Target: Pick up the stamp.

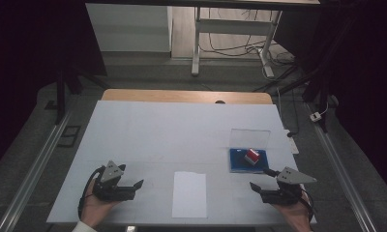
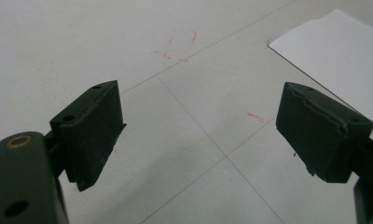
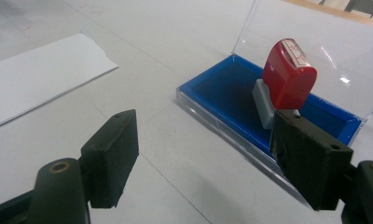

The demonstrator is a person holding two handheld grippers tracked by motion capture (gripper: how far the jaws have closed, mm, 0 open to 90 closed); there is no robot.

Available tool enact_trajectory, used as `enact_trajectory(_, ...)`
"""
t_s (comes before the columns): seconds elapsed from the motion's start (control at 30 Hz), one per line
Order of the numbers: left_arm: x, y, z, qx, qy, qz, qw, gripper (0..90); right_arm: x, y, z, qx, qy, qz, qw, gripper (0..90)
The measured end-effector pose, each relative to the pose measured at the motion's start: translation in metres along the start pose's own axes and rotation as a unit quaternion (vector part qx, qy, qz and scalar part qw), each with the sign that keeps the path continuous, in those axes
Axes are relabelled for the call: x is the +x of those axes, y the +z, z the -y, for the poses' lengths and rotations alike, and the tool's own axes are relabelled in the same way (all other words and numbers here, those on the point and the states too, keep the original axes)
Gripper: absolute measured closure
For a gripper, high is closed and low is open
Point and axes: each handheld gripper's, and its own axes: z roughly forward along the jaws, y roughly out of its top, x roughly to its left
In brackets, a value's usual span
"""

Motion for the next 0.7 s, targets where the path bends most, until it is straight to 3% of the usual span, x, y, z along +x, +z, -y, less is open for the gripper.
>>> enact_trajectory(0.23, -0.0010, 0.0005, 0.0018, 0.002, 0.006, 0.000, 1.0000, 14.8, 0.0017, -0.0007, -0.0007, 0.003, -0.010, 0.004, 0.9999, 24.1)
enact_trajectory(0.47, -0.0007, -0.0018, 0.0035, -0.001, 0.004, -0.002, 1.0000, 14.8, 0.0007, 0.0001, -0.0024, 0.013, 0.002, 0.002, 0.9999, 24.2)
enact_trajectory(0.7, 0.0013, -0.0016, 0.0034, 0.000, 0.004, -0.004, 1.0000, 14.8, 0.0031, -0.0004, -0.0089, 0.008, -0.005, 0.001, 1.0000, 24.3)
